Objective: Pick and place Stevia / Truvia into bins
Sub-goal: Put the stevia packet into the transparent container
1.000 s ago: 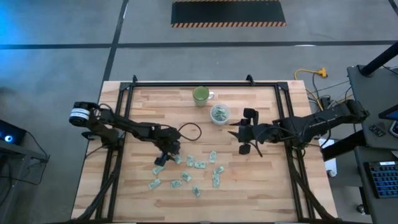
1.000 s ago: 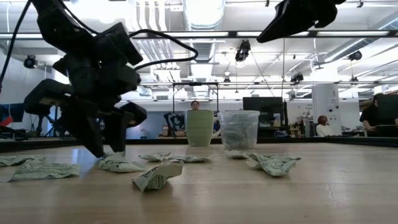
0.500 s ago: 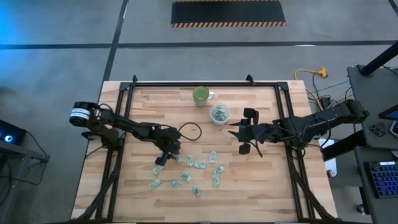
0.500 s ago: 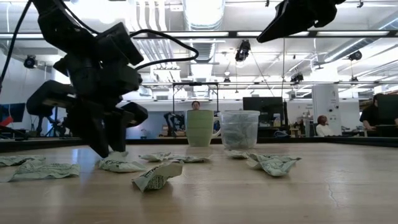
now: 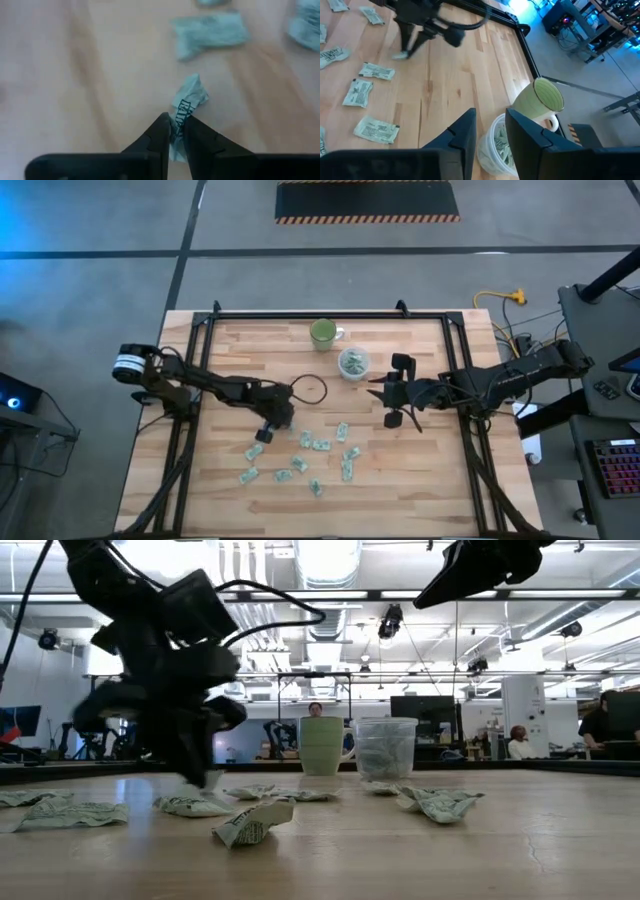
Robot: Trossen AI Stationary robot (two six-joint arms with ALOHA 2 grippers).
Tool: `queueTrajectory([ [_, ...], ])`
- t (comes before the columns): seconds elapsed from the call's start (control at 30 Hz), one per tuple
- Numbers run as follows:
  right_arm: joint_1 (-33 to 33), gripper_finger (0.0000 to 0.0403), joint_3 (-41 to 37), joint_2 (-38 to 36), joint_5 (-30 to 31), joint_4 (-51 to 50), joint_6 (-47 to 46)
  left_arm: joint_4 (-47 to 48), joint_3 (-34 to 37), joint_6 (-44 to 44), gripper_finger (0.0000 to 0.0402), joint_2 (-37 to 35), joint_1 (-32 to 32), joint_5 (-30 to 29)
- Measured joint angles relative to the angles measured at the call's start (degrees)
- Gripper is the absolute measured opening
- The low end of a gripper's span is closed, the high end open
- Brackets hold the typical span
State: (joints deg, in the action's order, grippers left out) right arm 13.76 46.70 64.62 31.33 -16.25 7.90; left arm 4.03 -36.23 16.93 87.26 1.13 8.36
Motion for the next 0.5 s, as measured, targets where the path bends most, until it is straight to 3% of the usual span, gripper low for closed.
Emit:
queueTrajectory([
  [0.2,0.00,0.0087,0.00,0.00,0.00,0.00,0.00,-6.37,-1.60,2.47,0.0031,-0.90,0.07,-7.57],
  [0.5,0.00,0.0079,0.00,0.00,-0.07,0.00,-0.40,-30.90,-1.75,20.43,0.0031,-1.00,-0.34,-14.92],
])
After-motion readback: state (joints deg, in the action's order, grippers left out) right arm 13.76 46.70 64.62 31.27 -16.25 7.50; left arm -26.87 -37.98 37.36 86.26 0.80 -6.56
